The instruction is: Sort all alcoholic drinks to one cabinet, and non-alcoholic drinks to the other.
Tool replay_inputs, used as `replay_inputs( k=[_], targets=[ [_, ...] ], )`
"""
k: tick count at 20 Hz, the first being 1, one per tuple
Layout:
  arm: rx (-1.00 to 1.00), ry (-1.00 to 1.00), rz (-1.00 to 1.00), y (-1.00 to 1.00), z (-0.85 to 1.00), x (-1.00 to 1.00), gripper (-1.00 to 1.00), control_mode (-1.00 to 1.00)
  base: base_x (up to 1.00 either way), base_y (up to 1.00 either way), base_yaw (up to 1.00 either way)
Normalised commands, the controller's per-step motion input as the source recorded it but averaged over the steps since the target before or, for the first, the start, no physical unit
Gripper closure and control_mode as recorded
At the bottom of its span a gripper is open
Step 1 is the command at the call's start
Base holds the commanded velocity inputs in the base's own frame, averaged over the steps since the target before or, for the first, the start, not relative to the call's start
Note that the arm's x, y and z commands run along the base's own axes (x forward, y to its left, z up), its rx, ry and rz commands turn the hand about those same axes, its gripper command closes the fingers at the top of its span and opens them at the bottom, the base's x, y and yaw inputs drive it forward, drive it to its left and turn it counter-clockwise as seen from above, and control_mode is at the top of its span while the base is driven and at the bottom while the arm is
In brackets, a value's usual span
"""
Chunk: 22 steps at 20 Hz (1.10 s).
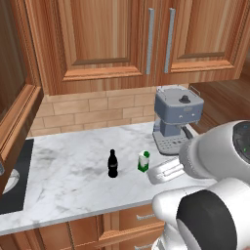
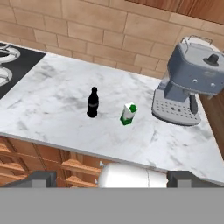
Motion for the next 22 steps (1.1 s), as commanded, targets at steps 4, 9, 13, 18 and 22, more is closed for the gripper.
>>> replay_inputs(
  k=[4, 9, 13, 18, 22],
  targets=[
    [0.01, 0.04, 0.10, 0.30, -0.03, 0.09, -1.00, -1.00, 0.00, 0.00, 0.00],
    [0.01, 0.07, 0.09, 0.13, -0.24, 0.10, -1.00, -1.00, 0.00, 0.00, 0.00],
    [0.00, 0.00, 0.01, 0.00, -0.39, 0.01, -1.00, -1.00, 0.00, 0.00, 0.00],
    [0.00, -0.02, 0.00, 0.00, -0.19, 0.00, -1.00, -1.00, 0.00, 0.00, 0.00],
    [0.00, -0.04, 0.00, 0.00, -0.05, 0.02, -1.00, -1.00, 0.00, 0.00, 0.00]
  ],
)
